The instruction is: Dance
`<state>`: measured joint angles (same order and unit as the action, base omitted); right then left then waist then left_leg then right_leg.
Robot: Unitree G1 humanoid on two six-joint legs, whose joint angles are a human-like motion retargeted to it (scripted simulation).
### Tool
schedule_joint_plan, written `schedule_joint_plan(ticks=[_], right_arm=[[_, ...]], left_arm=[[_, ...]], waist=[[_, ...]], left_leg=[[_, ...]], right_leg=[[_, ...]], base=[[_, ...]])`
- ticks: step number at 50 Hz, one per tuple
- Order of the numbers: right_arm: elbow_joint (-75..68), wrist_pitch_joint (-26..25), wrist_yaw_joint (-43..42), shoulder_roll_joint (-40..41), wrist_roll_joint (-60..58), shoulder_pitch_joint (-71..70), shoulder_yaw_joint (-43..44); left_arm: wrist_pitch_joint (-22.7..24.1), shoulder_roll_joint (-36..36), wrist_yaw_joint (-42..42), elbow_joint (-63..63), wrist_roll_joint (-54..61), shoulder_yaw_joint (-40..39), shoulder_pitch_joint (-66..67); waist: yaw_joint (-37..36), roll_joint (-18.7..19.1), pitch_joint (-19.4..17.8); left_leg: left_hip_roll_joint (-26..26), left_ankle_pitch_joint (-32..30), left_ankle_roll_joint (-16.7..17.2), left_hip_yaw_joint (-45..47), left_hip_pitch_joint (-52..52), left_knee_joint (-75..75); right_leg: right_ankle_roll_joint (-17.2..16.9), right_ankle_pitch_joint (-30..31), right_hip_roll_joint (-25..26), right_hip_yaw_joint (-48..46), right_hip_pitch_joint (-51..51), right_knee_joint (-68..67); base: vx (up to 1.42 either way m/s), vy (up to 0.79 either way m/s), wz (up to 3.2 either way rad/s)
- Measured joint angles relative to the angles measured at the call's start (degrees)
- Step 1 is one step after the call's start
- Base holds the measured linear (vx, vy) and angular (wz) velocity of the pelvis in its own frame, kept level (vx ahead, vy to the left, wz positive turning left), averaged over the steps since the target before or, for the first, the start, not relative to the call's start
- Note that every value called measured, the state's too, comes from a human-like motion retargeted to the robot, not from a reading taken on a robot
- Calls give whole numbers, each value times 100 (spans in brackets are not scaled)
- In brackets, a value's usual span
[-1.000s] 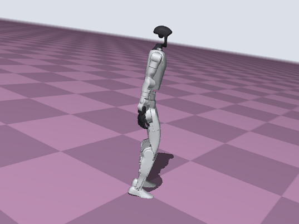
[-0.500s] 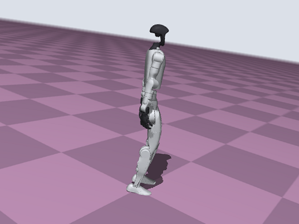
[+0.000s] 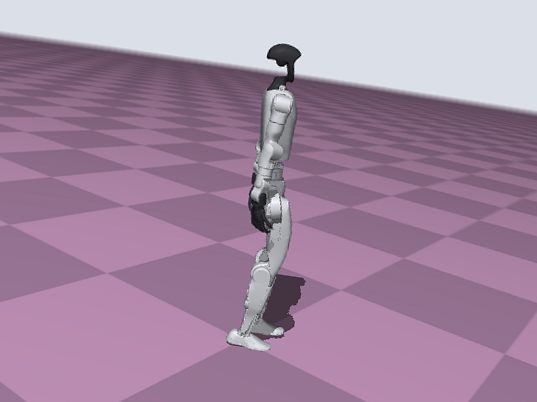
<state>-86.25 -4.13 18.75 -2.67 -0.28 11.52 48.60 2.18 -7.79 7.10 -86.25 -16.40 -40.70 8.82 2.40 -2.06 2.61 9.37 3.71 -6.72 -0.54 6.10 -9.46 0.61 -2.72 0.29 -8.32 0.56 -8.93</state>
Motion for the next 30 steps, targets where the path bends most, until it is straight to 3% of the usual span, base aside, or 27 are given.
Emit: schedule_joint_plan(ticks=[8, 17, 22, 27, 30], right_arm=[[-69, -557, 625, -335, -330, 271, 522], [-34, -942, 846, -1014, -921, 322, 687], [84, -997, 705, -1209, -924, 440, 1047], [211, -990, 443, -1253, -745, 546, 1502], [240, -1000, 350, -1278, -598, 533, 1724]], left_arm=[[-189, -539, 325, -36, -203, -39, -57], [-642, -1170, 900, -107, -319, -354, 23], [-769, -1370, 1133, -69, -433, -461, -71], [-731, -1527, 960, -58, -469, -495, -90], [-678, -1544, 866, -45, -432, -643, -37]], waist=[[-89, -60, -121], [-165, -182, -38], [-210, -155, -68], [-181, -142, -117], [-251, -106, -179]], left_leg=[[109, -80, 52, -21, -163, 77], [247, -209, 338, -200, 373, -404], [250, -296, 414, -412, 447, -484], [206, -269, -52, -138, 203, -135], [159, -388, -78, -54, -32, 173]], right_leg=[[-141, 63, -14, 39, 226, 222], [-755, -325, -69, 568, -18, 119], [-374, 8, -66, 487, -102, 56], [-233, -53, -87, 206, -18, 97], [-185, -13, -49, 167, 52, 125]], base=[[3, 0, 16], [-4, -2, -15], [-1, -2, 21], [2, -4, 39], [4, -2, -9]])
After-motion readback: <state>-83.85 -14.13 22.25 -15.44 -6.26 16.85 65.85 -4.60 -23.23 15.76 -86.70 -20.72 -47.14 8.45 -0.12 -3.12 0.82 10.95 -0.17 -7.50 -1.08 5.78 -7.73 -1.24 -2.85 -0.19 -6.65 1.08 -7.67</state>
